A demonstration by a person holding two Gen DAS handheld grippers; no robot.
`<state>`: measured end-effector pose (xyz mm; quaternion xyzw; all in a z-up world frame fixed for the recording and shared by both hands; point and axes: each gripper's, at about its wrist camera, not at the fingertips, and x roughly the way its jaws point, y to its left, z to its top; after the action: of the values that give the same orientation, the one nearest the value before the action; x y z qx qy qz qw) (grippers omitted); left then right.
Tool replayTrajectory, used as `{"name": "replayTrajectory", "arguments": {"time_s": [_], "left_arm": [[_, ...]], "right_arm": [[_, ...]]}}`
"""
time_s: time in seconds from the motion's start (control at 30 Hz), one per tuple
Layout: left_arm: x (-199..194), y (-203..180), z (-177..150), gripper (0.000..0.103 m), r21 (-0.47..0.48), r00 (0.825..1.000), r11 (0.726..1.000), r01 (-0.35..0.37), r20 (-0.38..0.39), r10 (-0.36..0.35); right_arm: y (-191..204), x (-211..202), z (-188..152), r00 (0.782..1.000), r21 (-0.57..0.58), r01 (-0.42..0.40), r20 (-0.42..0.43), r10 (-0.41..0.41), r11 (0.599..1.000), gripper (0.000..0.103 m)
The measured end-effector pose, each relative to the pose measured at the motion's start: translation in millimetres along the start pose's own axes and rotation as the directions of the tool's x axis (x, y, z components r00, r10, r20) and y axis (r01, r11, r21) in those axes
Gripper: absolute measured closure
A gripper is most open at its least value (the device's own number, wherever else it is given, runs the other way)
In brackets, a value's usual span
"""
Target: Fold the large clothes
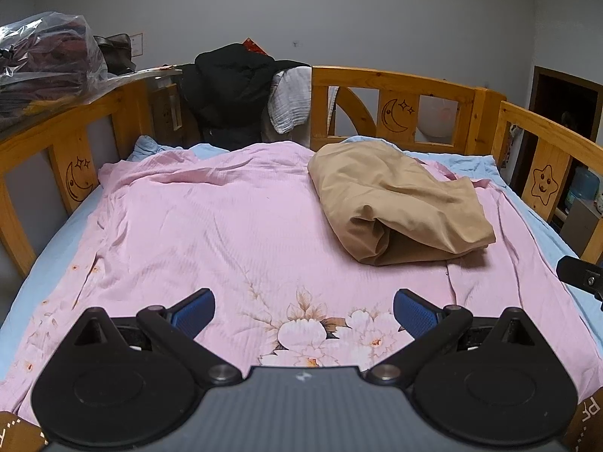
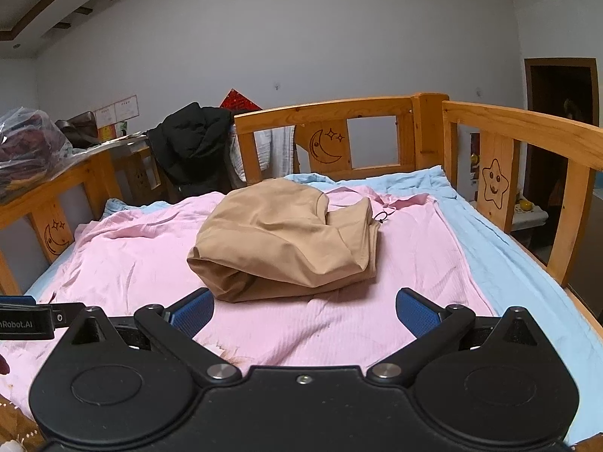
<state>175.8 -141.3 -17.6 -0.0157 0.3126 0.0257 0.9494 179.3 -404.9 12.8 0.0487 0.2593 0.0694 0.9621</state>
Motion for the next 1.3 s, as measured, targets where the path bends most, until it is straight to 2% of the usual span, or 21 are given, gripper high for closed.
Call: {"name": "replayTrajectory", "arguments": {"time_s": [0.83,1.03,1.3], "left_arm": [[4.7,5.3,1.2,0.001,-0.014,0.999,1.0,-0.01,-0.03,0.009],[4.1,7.6,1.4,0.0,-0.027,0.999,1.0,0.009,-0.037,-0.01],[4.0,4.8,1.1,0.0,-0.006,0.999,1.0,-0.001,-0.048,0.001]], "right_arm": [[1.0,1.8,0.6,1.0,-0.005,-0.012,-0.028,0.012,1.0,0.001],[0.0,2.4,-0.4,0.999,-0.003,-0.007,-0.037,0.006,1.0,0.001],[-0.2,2.5,-0.3,0.999,-0.003,-0.006,-0.041,0.006,1.0,0.001]]}}
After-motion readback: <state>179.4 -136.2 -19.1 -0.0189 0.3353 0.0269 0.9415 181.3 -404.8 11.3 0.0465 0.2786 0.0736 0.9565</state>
